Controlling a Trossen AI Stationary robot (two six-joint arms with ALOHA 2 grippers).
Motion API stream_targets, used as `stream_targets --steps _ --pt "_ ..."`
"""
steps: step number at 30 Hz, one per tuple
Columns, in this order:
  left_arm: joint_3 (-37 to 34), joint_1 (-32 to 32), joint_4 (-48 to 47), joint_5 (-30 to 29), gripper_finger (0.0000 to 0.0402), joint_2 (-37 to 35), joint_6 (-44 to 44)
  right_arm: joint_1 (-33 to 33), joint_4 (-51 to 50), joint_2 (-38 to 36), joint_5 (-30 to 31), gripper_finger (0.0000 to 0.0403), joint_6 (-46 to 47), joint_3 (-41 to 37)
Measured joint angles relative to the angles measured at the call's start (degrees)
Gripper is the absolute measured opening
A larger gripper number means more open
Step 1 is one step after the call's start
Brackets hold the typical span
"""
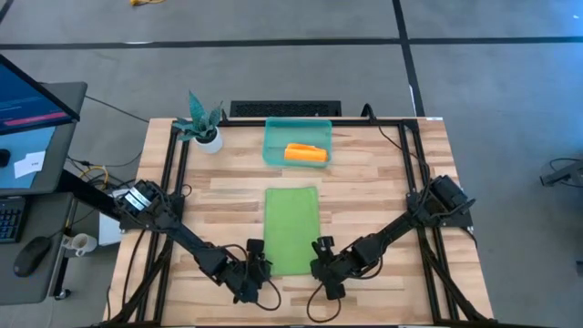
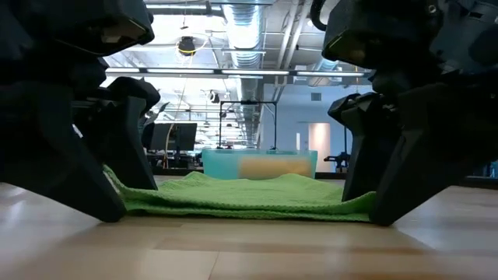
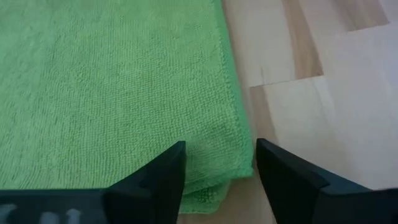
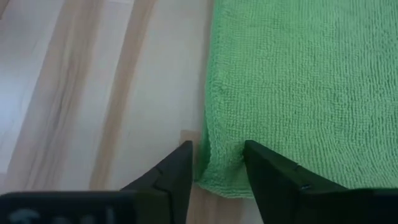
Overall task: Roll microfiber towels into tight, uniform cylinder then place into a basket
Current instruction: Roll the green microfiber cloth
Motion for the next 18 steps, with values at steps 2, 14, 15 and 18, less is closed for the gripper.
stream_targets --steps 2,14,15,18 --pt "0.00 0.20 -0.55 -0.19 0.0166 0.00 -0.54 -0.03 -0.31 0.00 -0.13 0.0154 0.04 0.00" --pt "-0.26 0.34 -0.04 1.11 0.0007 0.09 1.21 0.21 -0.82 -0.15 -2.16 0.0023 -0.02 0.00" --pt "-0.26 0.31 -0.01 1.07 0.0008 0.09 1.21 0.32 -0.81 -0.19 -2.07 0.0015 -0.10 0.00" --pt "-0.26 0.16 0.06 1.22 0.0010 0.02 1.10 0.99 -1.07 -0.29 -2.26 0.0011 -0.11 0.25"
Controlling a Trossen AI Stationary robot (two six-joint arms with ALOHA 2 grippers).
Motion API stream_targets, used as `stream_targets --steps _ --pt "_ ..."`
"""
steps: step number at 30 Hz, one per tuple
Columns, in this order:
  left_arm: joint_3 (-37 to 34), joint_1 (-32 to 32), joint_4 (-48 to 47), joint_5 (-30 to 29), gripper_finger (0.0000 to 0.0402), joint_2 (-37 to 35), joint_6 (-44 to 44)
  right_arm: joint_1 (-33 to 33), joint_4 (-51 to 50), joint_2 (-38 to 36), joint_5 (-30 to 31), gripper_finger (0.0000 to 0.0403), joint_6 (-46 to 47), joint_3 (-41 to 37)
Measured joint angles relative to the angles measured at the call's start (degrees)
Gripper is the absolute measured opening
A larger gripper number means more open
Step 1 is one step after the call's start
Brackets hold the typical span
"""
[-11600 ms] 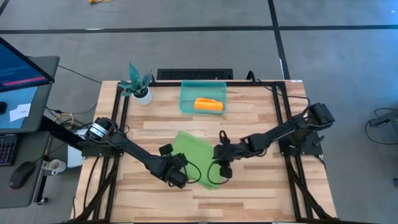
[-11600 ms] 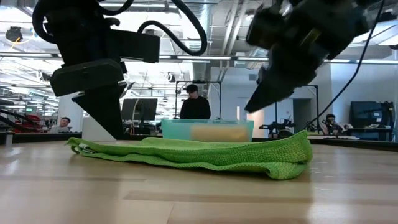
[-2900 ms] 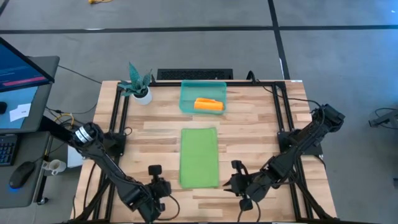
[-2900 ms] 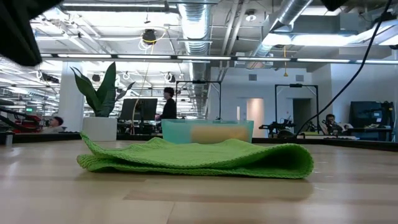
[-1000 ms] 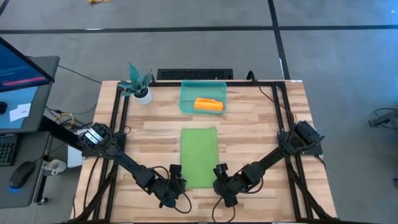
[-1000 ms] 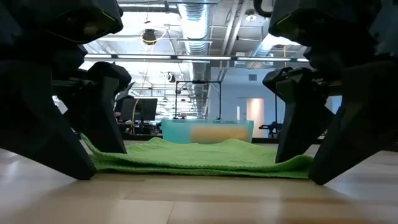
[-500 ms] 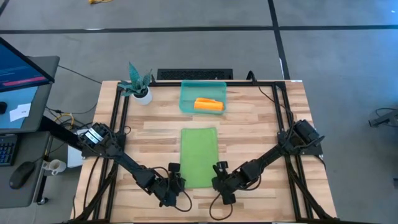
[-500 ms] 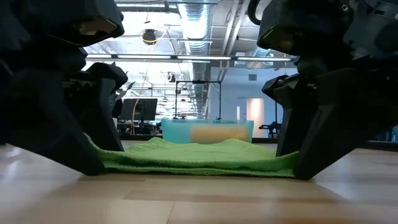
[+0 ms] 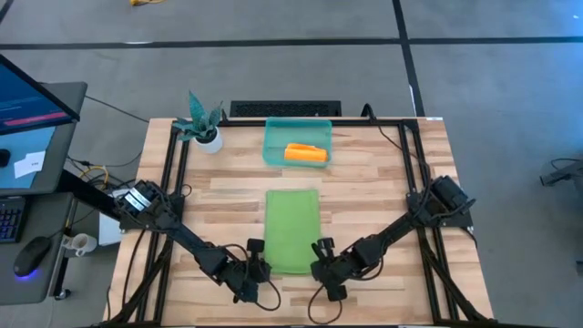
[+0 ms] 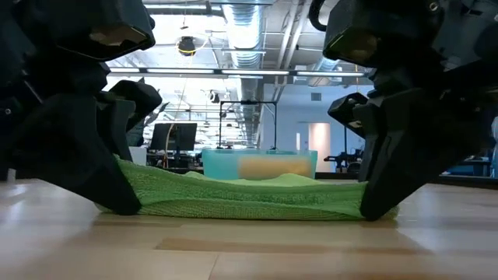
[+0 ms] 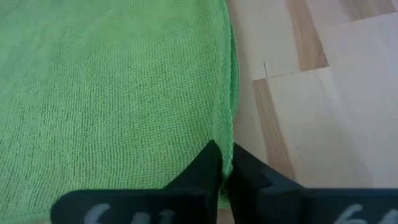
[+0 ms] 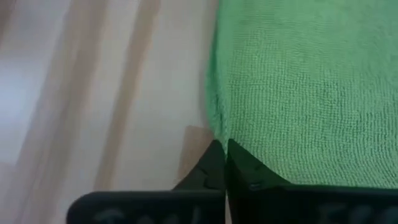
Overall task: Roll microfiber towels into tight, uniform cylinder then place into a basket
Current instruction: Roll the green microfiber cloth
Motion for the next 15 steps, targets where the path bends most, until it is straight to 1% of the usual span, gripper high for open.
stream_targets --steps 5,8,11,15 --pt "1.79 -1.07 -1.23 -0.02 0.0003 0.20 0.20 1.76 -0.58 0.20 -1.11 0.0027 -0.32 2.33" --pt "3.64 -1.74 -2.99 0.39 0.0004 0.34 1.22 2.61 -2.84 0.19 -1.10 0.0018 -0.72 4.47" --pt "6.26 -2.23 -6.96 0.43 0.0002 0.35 1.11 3.43 -6.62 0.19 -1.03 0.0008 -0.74 7.37" --pt "9.20 -2.69 -11.84 -0.03 0.0002 0.31 0.56 4.61 -9.86 0.19 -0.49 0.0013 -0.81 10.76"
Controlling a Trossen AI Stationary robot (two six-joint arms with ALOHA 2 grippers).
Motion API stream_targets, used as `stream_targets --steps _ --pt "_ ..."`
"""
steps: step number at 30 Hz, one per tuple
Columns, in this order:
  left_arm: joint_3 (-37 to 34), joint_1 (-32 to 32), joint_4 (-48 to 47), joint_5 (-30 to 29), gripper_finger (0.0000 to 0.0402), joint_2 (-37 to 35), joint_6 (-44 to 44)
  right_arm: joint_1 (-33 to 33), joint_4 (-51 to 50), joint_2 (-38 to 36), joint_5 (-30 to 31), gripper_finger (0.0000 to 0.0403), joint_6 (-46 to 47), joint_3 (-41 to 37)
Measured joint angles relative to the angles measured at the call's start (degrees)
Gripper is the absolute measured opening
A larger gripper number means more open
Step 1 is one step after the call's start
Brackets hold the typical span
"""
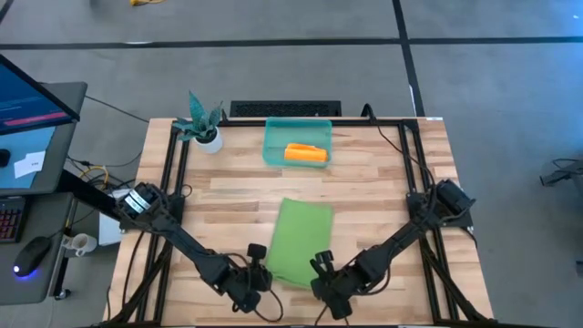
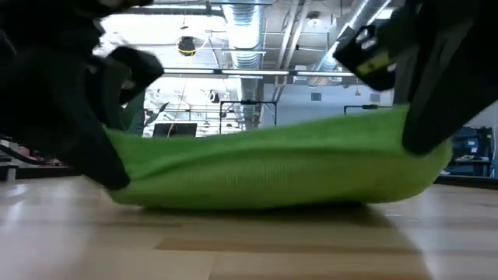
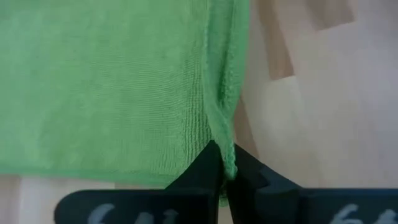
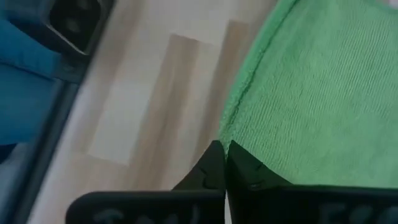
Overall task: Roll microfiber towels into tight, uniform cylinder then place into a basket
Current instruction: Roll the green microfiber cloth
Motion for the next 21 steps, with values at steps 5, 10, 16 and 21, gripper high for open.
stream_targets --steps 5,10,16,21 --pt "4.56 -1.13 -6.09 -0.70 0.0001 -0.02 -0.27 1.05 -1.62 -0.02 0.06 0.0021 0.00 3.10" --pt "9.96 -3.11 -15.94 -5.72 0.0001 -0.11 -2.59 1.51 -3.60 -0.02 0.29 0.0009 0.35 5.14" --pt "15.48 -5.53 -25.10 -9.84 0.0000 -0.18 -6.57 2.44 -4.21 -0.07 0.52 0.0020 1.76 7.80" --pt "17.69 -6.58 -27.51 -11.07 0.0000 -0.21 -7.76 3.50 -7.08 -0.11 1.03 0.0017 2.89 10.71"
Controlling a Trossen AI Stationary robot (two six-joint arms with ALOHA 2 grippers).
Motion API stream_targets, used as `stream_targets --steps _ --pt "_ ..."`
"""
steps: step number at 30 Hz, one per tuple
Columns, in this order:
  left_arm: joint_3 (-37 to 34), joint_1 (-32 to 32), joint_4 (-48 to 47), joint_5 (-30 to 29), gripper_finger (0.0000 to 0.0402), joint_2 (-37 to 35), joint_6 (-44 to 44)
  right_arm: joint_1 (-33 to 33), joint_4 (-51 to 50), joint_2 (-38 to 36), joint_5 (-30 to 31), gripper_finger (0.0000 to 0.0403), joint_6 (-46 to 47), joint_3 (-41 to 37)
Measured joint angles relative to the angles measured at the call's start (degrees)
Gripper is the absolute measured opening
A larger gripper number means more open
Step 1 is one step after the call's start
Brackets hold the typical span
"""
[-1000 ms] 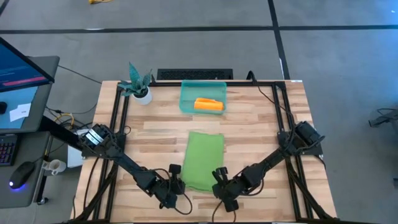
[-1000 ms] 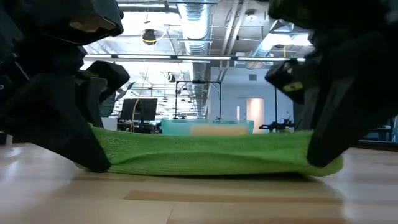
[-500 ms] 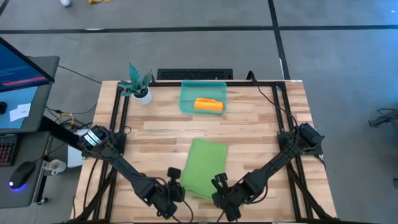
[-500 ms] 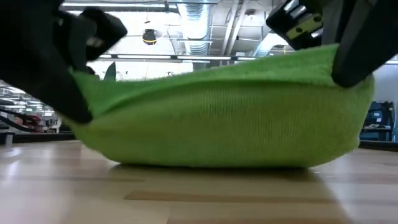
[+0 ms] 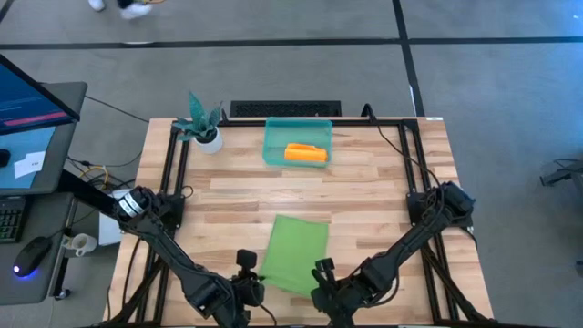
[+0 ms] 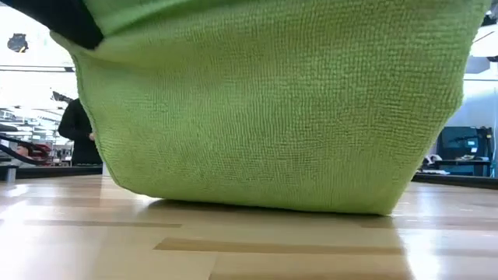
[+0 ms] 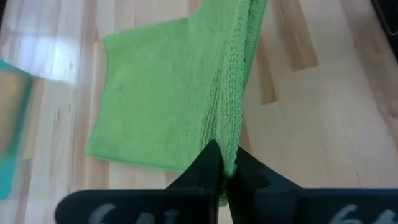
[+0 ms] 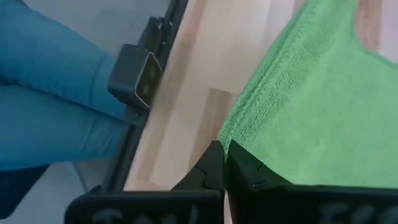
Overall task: Roll microfiber towels into tight, uniform cylinder then place into a basket
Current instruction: Roll the green microfiber cloth
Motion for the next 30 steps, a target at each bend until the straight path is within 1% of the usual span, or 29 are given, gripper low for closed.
stream_targets --steps 3,6,9,14,17,21,25,30 --pt "0.24 -0.05 -0.32 -0.54 0.0000 -0.01 0.23 0.56 -3.44 0.00 3.51 0.0011 -0.02 0.96" --pt "0.24 0.35 -1.67 -3.37 0.0000 -0.01 0.32 0.55 -8.40 0.00 9.28 0.0012 0.46 1.12" --pt "0.22 1.37 -2.89 -6.15 0.0000 -0.01 0.34 -0.74 -13.39 0.00 13.57 0.0019 4.09 1.12" --pt "-0.32 4.55 -4.60 -6.89 0.0000 -0.03 -1.74 -4.09 -19.09 0.00 14.39 0.0016 8.62 1.12" --pt "-1.41 6.71 -4.81 -6.83 0.0000 -0.05 -1.96 -5.69 -20.37 0.00 14.49 0.0010 9.49 1.11" --pt "-2.36 9.62 -4.76 -6.26 0.0000 -0.05 -2.01 -7.39 -20.63 0.00 14.46 0.0013 9.80 0.65" --pt "-3.38 11.79 -4.04 -5.88 0.0000 -0.08 -2.08 -8.94 -20.64 0.00 14.30 0.0017 12.24 -2.27" --pt "-5.40 13.19 -0.93 -4.54 0.0000 -0.10 -2.10 -10.70 -19.64 0.00 14.86 0.0006 14.74 -6.29"
